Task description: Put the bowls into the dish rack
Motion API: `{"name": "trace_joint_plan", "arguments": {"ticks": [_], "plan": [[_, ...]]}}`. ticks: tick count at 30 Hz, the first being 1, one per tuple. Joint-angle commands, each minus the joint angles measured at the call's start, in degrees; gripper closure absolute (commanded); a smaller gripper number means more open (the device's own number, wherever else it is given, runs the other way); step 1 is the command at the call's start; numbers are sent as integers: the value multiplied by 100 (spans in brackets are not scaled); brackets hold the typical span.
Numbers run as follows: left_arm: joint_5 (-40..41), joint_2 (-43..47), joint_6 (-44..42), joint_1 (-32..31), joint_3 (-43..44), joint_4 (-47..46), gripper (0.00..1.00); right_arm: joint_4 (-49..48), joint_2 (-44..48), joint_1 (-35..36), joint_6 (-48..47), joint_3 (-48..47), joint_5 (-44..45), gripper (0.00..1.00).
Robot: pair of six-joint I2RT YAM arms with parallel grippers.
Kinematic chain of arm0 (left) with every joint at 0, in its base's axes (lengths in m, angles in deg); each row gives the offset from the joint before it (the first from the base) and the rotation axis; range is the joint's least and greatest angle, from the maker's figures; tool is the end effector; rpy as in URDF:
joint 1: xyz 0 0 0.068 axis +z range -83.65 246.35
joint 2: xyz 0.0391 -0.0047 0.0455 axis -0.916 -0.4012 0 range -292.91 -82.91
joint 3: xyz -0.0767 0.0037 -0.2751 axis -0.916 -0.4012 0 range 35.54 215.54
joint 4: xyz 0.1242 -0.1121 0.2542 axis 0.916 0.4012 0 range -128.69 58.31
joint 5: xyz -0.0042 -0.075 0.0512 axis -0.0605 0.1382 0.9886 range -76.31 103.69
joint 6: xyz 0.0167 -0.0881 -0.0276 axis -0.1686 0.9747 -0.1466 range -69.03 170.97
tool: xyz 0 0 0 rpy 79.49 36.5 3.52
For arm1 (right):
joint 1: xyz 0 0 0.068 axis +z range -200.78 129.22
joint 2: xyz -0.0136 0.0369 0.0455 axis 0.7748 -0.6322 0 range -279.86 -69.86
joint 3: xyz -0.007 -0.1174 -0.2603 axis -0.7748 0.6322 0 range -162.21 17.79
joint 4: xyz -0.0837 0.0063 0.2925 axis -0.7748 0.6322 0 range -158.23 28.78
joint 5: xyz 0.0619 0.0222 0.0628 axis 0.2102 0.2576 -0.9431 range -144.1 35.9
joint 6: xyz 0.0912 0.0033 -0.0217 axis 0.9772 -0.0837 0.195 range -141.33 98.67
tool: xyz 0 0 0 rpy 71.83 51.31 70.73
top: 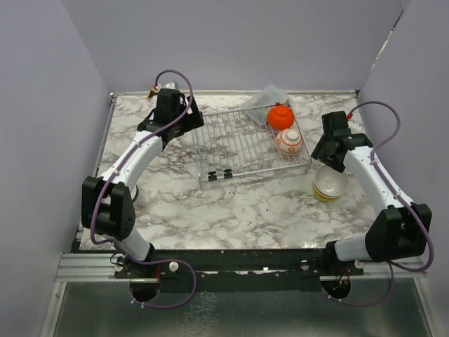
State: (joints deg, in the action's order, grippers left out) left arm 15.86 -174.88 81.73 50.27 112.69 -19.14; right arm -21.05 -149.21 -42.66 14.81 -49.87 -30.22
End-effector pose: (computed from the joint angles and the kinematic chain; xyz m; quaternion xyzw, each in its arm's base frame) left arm 0.4394 -0.1233 0.2848 -0.1218 0.8759 -0.1700 0.4347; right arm 0.3448 0.0146 0.2563 0.2820 0.9010 -0.0858 0.3183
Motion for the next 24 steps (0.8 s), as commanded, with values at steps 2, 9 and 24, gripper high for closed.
{"name": "trace_joint_plan", "arguments": {"ticks": [2,9,24], "plan": [[-214,75,9,30,124,65,10,182,83,-12,610,346,-732,36],[-357,94,66,34,-17,66,10,111,-88,-12,834,515,-216,51],[-261,223,138,34,-77,66,10,-601,-111,-12,713,931,-248,83]]}}
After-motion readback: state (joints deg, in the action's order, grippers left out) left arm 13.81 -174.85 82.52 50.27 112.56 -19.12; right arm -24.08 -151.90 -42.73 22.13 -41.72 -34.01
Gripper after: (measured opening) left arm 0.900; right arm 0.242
